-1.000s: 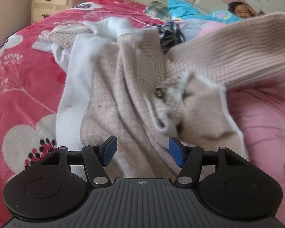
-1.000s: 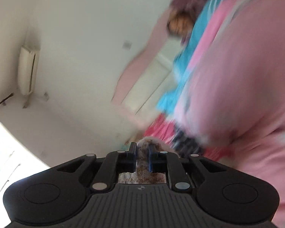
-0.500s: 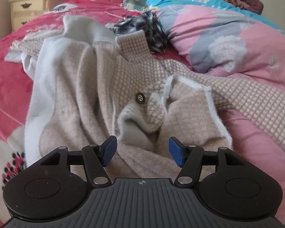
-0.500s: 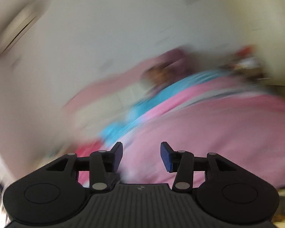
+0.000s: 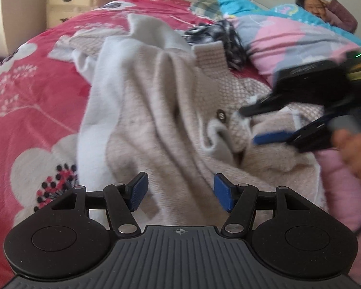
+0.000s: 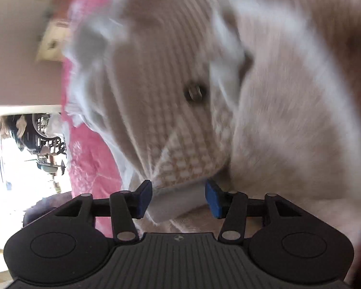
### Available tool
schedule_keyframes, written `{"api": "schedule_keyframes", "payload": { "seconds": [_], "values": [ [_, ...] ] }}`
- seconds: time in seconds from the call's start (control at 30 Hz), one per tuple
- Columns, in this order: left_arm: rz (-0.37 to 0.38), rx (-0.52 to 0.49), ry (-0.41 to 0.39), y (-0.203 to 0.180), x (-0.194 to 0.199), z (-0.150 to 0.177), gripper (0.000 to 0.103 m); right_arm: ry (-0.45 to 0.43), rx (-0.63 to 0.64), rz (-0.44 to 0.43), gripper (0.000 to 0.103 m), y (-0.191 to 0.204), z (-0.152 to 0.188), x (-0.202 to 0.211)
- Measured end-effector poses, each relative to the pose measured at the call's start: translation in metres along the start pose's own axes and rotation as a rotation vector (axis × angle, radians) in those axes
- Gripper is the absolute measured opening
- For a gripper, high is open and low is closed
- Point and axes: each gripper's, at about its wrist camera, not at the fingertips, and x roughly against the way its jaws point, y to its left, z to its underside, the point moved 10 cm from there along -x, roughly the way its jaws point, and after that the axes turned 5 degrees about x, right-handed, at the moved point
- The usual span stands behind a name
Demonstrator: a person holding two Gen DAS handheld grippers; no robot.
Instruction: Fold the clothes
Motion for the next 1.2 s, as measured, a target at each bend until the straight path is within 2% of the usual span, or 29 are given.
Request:
{"api": "schedule_keyframes", "payload": {
  "seconds": [0.13,0.3,0.33,0.37,0.4,0.43,0.5,0.6,0.7,0.87,0.93,1.0,1.1,1.17,1.2],
  "values": [
    [0.021,0.04,0.008,0.009,-0.006,0.0,0.061,-0.033,-0.097,0.019,0.058,-0.011,-0.008,-0.021],
    [0.029,0.052,0.015,0.013,-0.016,-0.002,0.061,-0.077,-0.225,-0.038,0.057,-0.024,-0.028,-0.039],
    [0.032,0.058,0.012,0.014,-0.016,-0.003,0.061,-0.088,-0.25,-0.051,0.046,-0.028,-0.029,-0.04],
    [0.029,0.062,0.008,0.016,-0.015,-0.004,0.061,-0.105,-0.274,-0.064,0.04,-0.032,-0.03,-0.04],
    [0.026,0.065,0.004,0.019,-0.014,-0.004,0.061,-0.128,-0.298,-0.089,0.023,-0.034,-0.029,-0.037],
    [0.022,0.069,0.001,0.021,-0.011,-0.004,0.061,-0.152,-0.309,-0.115,0.017,-0.035,-0.028,-0.032],
    [0.014,0.071,-0.006,0.025,-0.006,-0.005,0.061,-0.211,-0.3,-0.158,0.015,-0.033,-0.024,-0.013],
    [-0.002,0.07,-0.023,0.031,0.005,-0.004,0.061,-0.303,-0.24,-0.254,0.015,-0.021,-0.015,0.03],
    [-0.024,0.073,-0.034,0.037,0.014,-0.002,0.061,-0.406,-0.122,-0.337,0.014,-0.008,-0.008,0.094],
    [-0.042,0.075,-0.052,0.037,0.028,0.001,0.061,-0.667,0.076,-0.46,0.014,0.0,0.022,0.245],
    [-0.044,0.07,-0.064,0.035,0.035,0.0,0.061,-0.765,0.11,-0.49,0.014,-0.019,0.028,0.306],
    [-0.046,0.064,-0.072,0.033,0.039,0.0,0.061,-0.867,0.119,-0.514,0.014,-0.04,0.049,0.362],
    [-0.049,0.055,-0.082,0.031,0.044,0.001,0.061,-1.0,0.072,-0.498,0.014,-0.076,0.087,0.415],
    [-0.046,0.048,-0.085,0.029,0.045,0.002,0.061,-1.046,-0.015,-0.411,0.018,-0.111,0.102,0.427],
    [-0.046,0.044,-0.084,0.028,0.044,0.002,0.061,-1.041,-0.057,-0.343,0.022,-0.129,0.105,0.425]
  ]
}}
